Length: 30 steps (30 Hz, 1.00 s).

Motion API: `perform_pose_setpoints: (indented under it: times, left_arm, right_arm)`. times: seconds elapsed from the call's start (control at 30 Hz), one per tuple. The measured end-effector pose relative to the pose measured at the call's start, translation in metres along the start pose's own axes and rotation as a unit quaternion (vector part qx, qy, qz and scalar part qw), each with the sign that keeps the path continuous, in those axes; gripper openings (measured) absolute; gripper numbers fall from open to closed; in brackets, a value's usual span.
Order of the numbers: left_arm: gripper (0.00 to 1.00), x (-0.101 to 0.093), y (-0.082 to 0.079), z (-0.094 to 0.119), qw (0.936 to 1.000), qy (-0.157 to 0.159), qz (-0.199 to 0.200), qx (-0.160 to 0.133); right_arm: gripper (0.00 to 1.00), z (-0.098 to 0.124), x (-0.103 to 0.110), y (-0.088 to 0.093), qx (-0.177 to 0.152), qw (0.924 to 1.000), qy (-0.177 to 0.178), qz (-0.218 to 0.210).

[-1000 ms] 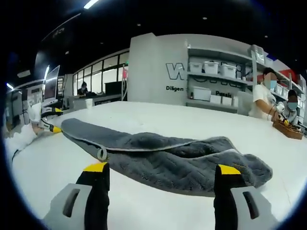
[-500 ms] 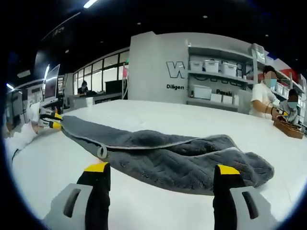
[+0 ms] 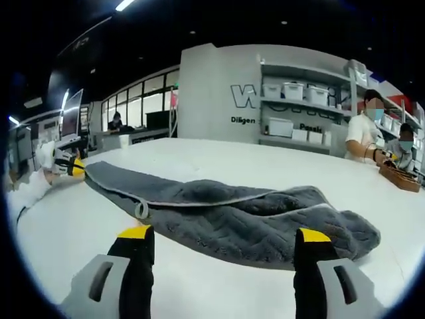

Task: Open the folded towel by lifting each exposed corner and separating the folded layers until the towel lies flat within the target outline without major curled edges

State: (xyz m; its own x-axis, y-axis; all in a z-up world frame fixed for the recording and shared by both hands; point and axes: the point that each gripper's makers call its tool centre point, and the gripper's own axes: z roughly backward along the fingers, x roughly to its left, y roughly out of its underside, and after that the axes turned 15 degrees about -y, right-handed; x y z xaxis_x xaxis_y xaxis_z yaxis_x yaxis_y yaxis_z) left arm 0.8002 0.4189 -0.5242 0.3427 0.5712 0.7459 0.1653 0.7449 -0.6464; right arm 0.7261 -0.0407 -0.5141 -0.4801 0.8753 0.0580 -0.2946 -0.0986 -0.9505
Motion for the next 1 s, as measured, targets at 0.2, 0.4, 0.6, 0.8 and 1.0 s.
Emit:
perform_pose_setpoints:
  times: [0.2, 0.4, 0.6, 0.8, 1.0]
  left_arm:
    - [0.02, 0.002, -0.004, 0.000, 0.9999, -0.004, 0.012, 0.010]
    - [0.01, 0.012, -0.008, -0.003, 0.9990, -0.015, 0.031, 0.028]
    - [0.01, 0.019, -0.009, -0.013, 0.9981, -0.019, 0.025, 0.054]
    - [0.01, 0.031, -0.019, -0.020, 0.9973, -0.016, 0.015, 0.070]
    - [0.01, 0.046, -0.022, -0.035, 0.9925, 0.003, 0.084, 0.089]
  right_arm:
    - [0.86, 0.002, 0.000, -0.003, -0.006, 1.0000, 0.001, -0.003]
    - [0.85, 0.003, 0.009, -0.007, -0.016, 0.9998, -0.009, -0.004]
    - [0.85, 0.003, 0.013, -0.010, -0.021, 0.9996, -0.017, -0.003]
    - [0.85, 0.009, 0.009, -0.016, -0.035, 0.9992, -0.016, -0.011]
    - [0.85, 0.013, 0.004, -0.020, -0.044, 0.9988, -0.011, -0.016]
